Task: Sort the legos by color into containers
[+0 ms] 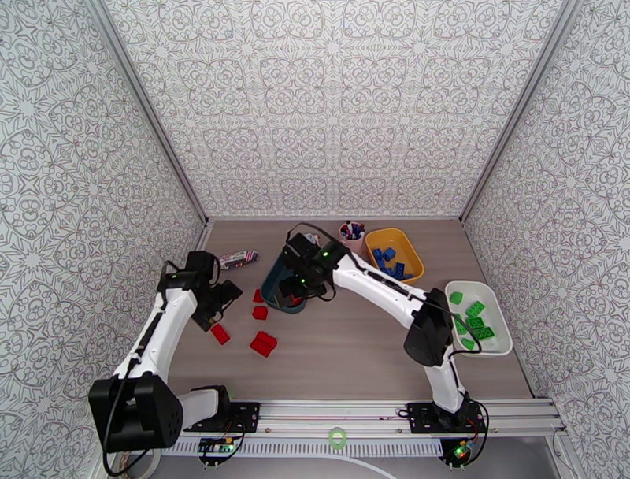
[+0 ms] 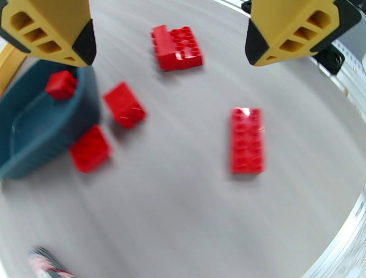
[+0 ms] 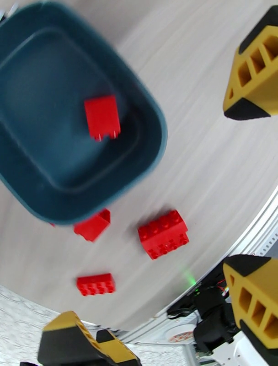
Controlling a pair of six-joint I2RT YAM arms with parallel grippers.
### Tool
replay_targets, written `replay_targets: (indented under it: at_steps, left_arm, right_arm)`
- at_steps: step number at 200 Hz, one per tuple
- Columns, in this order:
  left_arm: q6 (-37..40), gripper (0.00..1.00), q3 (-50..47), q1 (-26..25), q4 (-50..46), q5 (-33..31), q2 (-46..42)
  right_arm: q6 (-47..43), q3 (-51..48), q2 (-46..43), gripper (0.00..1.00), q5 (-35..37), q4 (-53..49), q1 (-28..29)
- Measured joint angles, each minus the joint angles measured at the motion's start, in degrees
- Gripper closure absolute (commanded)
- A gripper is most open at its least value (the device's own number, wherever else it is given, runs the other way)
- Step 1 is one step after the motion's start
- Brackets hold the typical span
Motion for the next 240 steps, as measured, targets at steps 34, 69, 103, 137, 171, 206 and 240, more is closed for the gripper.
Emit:
replay_targets:
  at_steps: [34,69,103,137,171,206,240]
  left_arm:
    - [-1.2,0.08,-4.7,5.3,0.0,0.1,-1.1]
    - [-1.4,0.1,-7.6,7.7,0.8,0.1,-0.8]
    - [-0.8,0.15,-8.1,8.1,3.2,0.5,2.9]
    - [0.4,0.22,-9.0,8.5,6.1,2.3,9.2]
    - [2.0,0.3,-9.0,8.5,7.6,2.7,13.9]
    - [3.3,0.4,-9.0,8.5,8.3,2.7,15.7]
    - [4.4,0.48,-9.0,8.5,9.4,2.8,16.8]
  right_arm:
    - [-3.1,0.7,1.4,0.17,-1.5,-2.3,0.3]
    - [-6.1,3.8,2.9,0.17,-1.8,-5.1,0.8]
    - [-8.1,5.1,3.7,0.17,-2.4,-6.4,1.1]
    - [-9.3,6.1,4.7,0.17,-2.7,-7.1,1.2]
    - [-9.7,6.2,4.8,0.18,-2.8,-7.9,1.2]
    - [-10.0,6.6,4.8,0.19,-2.8,-8.0,1.2]
    - [-10.0,6.6,4.8,0.19,-2.8,-8.0,1.1]
